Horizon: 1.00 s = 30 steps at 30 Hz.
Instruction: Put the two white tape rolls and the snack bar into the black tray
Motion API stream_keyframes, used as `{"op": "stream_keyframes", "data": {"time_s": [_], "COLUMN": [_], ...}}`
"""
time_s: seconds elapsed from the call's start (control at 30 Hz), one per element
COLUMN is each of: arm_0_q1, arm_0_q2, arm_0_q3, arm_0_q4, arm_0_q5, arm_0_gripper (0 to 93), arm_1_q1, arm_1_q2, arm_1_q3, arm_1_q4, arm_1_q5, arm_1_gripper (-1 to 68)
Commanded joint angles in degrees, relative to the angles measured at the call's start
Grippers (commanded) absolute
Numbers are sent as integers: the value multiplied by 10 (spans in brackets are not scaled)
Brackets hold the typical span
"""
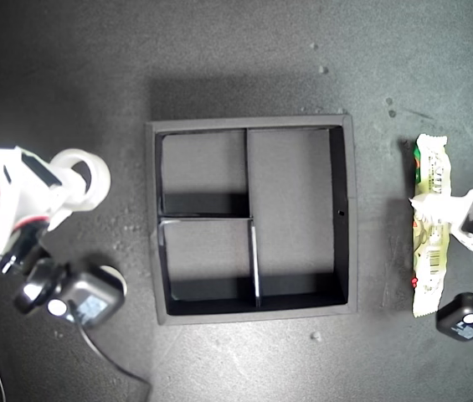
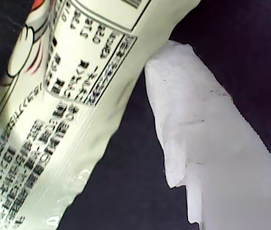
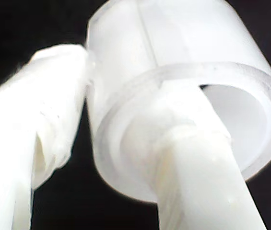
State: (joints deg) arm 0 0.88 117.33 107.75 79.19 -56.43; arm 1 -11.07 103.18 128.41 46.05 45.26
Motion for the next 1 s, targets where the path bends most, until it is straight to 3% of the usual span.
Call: {"op": "stream_keyframes", "data": {"time_s": [0.0, 0.23, 0.5, 0.63, 0.77, 0.97], "arm_0_q1": [4, 17, 33, 39, 35, 20], "arm_0_q2": [-17, -115, -205, -250, -277, -324], "arm_0_q3": [-99, -205, -284, -337, -365, -403], "arm_0_q4": [24, 40, 65, 88, 93, 93], "arm_0_q5": [12, 18, 7, 10, 13, 25], "arm_0_gripper": [31, 31, 31, 31, 31, 32], "arm_1_q1": [-4, -26, -63, -69, -74, -68], "arm_1_q2": [-30, -129, -129, -129, -141, -370], "arm_1_q3": [-11, -100, -257, -381, -497, -841], "arm_1_q4": [-38, 3, 200, 298, 315, 356], "arm_1_q5": [-160, -149, -163, -198, -240, -305], "arm_1_gripper": [178, 94, 72, 67, 68, 68]}}
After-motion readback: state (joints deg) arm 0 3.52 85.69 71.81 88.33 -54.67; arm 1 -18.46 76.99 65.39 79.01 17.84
